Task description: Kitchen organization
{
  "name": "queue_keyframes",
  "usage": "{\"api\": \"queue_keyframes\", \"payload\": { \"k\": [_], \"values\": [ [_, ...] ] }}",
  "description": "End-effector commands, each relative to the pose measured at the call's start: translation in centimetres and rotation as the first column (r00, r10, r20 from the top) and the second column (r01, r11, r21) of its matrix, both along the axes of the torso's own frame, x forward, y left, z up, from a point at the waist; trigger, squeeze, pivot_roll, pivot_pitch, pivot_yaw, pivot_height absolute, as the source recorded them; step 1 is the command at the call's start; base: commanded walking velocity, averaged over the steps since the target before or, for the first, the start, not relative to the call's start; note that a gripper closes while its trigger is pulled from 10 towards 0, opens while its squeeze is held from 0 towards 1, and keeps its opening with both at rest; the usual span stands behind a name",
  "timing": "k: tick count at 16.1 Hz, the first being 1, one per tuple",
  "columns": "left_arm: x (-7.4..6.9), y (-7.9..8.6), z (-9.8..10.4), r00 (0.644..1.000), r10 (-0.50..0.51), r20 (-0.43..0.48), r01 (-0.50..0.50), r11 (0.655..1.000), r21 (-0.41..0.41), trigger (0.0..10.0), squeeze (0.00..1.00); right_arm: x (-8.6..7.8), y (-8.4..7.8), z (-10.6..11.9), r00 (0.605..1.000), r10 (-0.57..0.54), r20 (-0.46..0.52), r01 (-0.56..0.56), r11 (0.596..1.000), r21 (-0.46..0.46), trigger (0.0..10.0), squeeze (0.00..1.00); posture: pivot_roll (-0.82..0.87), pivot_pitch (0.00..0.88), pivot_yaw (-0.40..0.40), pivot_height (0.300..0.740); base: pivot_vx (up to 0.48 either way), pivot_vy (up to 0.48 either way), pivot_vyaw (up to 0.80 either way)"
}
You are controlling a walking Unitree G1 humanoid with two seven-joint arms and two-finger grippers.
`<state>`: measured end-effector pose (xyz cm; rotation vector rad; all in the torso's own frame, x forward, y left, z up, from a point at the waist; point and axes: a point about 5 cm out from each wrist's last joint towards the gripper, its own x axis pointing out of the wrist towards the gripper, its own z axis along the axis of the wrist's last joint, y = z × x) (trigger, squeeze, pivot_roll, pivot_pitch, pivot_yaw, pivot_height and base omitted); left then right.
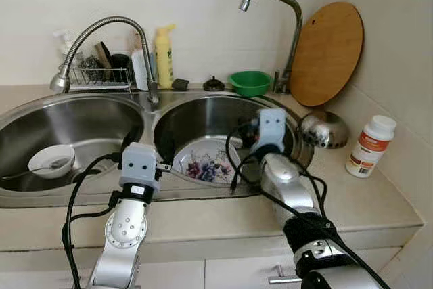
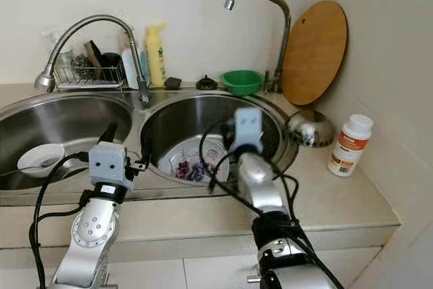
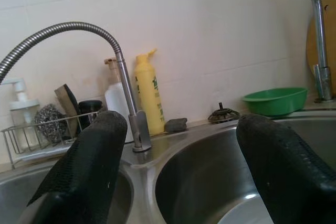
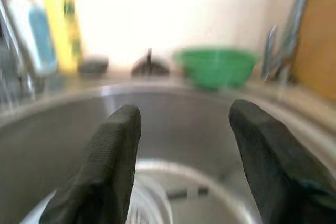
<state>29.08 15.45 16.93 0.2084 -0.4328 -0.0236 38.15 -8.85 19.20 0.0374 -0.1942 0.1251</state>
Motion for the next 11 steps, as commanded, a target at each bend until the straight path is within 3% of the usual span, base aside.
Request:
{"api": "queue_keyframes", "payload": {
  "k": [1,2,5,11],
  "values": [
    [0.1,0.0,-0.2,1.000,-0.003,-0.018,0.003,1.000,-0.001,10.0,0.00,-0.5,0.0,1.4,0.995,0.004,0.100,-0.008,0.999,0.047,10.0,0.94,0.09,0.000,-0.036,0.736,0.000,0.379,0.00],
    [0.1,0.1,-0.1,1.000,-0.003,-0.016,0.003,1.000,-0.001,10.0,0.00,-0.9,0.0,2.1,0.988,0.008,0.157,-0.016,0.999,0.052,10.0,0.00,0.09,0.000,-0.035,0.736,0.000,0.480,0.00],
    [0.0,-0.1,0.7,0.999,-0.011,0.032,0.010,1.000,0.020,10.0,0.00,-1.7,0.3,2.8,0.974,0.006,0.228,-0.023,0.997,0.071,10.0,0.00,0.08,0.000,-0.032,0.736,0.000,0.480,0.00],
    [-0.1,-0.2,1.3,0.998,-0.014,0.060,0.012,0.999,0.033,10.0,0.00,-2.0,0.5,2.7,0.973,0.004,0.233,-0.022,0.997,0.074,10.0,0.00,0.09,0.000,-0.033,0.736,0.000,0.480,0.00]
  ]
}}
